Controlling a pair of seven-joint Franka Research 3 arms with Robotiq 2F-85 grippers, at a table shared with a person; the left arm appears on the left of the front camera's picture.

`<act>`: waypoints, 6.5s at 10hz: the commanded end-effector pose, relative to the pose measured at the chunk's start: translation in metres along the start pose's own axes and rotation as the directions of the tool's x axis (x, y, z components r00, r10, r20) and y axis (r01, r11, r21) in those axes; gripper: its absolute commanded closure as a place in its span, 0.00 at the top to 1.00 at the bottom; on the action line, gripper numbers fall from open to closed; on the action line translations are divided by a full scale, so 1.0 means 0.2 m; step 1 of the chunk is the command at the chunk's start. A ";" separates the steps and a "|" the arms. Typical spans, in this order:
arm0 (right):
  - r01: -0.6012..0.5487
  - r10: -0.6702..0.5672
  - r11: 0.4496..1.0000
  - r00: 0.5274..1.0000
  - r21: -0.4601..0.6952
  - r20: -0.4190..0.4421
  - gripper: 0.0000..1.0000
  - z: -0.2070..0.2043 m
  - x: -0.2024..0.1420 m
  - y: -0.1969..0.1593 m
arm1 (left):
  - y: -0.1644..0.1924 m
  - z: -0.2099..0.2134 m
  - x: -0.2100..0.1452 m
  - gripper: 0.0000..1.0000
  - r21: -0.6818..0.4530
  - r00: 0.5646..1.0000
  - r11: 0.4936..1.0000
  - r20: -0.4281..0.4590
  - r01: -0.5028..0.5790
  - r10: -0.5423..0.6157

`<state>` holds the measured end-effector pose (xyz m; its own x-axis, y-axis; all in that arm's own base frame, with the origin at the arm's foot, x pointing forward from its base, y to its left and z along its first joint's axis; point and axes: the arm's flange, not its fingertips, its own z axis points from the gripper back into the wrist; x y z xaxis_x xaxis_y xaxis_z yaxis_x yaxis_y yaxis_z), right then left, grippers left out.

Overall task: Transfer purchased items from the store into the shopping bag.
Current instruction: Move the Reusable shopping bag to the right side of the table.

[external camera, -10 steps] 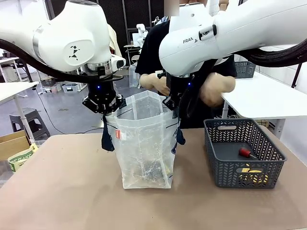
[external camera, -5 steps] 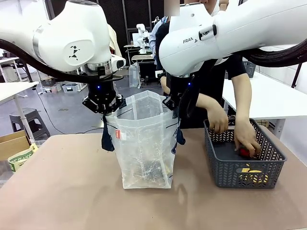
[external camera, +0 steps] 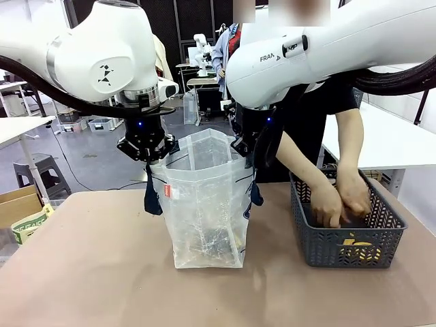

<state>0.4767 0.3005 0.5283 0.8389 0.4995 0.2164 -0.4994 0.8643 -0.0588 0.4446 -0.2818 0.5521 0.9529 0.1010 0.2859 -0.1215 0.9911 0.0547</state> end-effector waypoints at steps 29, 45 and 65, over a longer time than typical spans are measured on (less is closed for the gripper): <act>0.000 0.000 1.000 1.000 0.000 0.003 0.00 0.00 0.00 0.00 | 0.01 0.00 0.00 0.00 -0.001 1.000 1.000 0.002 -0.003 0.003; 0.000 0.000 1.000 1.000 0.000 0.003 0.00 0.00 0.00 0.00 | 0.01 0.00 0.00 0.00 -0.001 1.000 1.000 0.002 -0.003 0.003; 0.000 0.000 1.000 1.000 0.000 0.003 0.00 0.00 0.00 0.00 | 0.01 0.00 0.00 0.00 -0.001 1.000 1.000 0.002 -0.003 0.003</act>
<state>0.4766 0.3005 0.5283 0.8389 0.4995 0.2164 -0.4995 0.8643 -0.0588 0.4447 -0.2818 0.5520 0.9530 0.1010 0.2856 -0.1215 0.9911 0.0548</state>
